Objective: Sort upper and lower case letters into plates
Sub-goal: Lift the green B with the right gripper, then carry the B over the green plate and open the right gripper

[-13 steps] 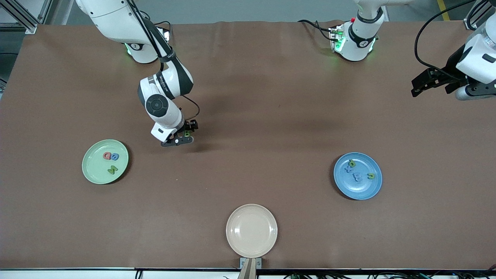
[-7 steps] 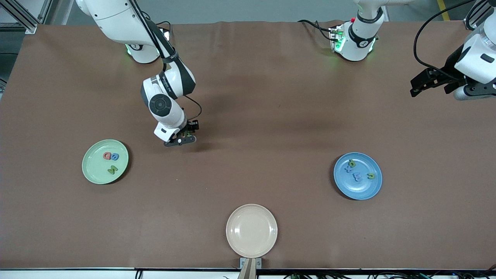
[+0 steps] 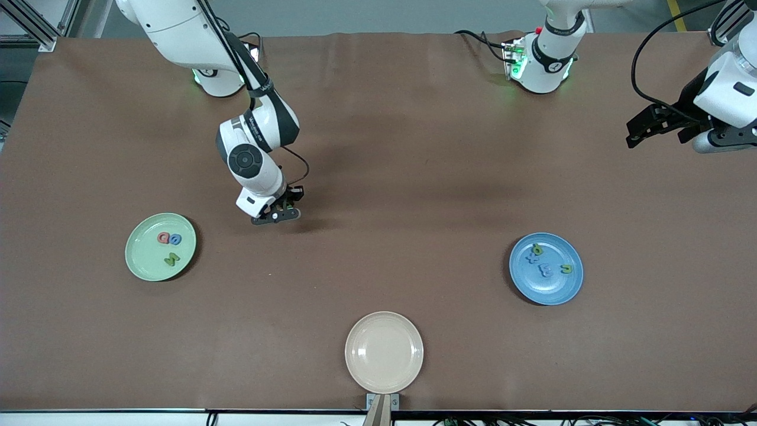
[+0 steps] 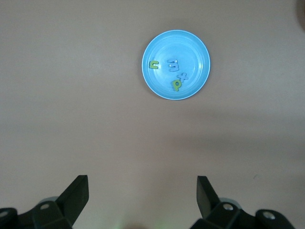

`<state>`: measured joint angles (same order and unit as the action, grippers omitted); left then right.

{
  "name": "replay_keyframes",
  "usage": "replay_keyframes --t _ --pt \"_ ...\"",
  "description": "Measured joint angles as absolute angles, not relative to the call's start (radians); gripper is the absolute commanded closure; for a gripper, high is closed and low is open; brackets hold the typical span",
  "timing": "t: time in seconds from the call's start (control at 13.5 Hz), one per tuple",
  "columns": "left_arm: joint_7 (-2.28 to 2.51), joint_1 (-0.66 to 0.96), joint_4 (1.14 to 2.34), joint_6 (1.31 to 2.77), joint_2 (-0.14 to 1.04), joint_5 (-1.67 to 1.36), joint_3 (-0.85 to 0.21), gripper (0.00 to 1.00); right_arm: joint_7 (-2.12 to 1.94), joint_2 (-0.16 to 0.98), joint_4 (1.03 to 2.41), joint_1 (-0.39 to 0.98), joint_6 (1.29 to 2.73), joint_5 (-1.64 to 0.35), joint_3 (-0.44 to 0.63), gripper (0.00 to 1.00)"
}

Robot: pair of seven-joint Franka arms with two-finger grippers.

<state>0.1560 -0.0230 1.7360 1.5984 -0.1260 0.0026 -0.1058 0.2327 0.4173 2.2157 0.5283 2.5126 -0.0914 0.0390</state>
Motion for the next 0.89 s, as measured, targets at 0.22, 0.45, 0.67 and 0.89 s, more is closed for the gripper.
replay_keyframes --t 0.22,0.45,0.67,0.89 --pt "0.156 -0.023 1.736 1.598 -0.126 0.003 -0.106 0.00 0.232 0.417 2.215 0.528 2.512 -0.092 0.039 0.87" --pt "0.156 -0.023 1.736 1.598 -0.124 0.003 -0.106 0.00 0.220 0.403 2.195 0.523 2.445 -0.092 0.054 0.87" --pt "0.156 -0.023 1.736 1.599 -0.122 0.003 -0.106 0.00 0.113 0.324 2.113 0.446 2.218 -0.090 0.067 0.87" --pt "0.156 -0.023 1.736 1.599 -0.122 0.003 -0.106 0.00 -0.076 0.261 2.036 0.298 2.070 -0.054 0.076 0.87"
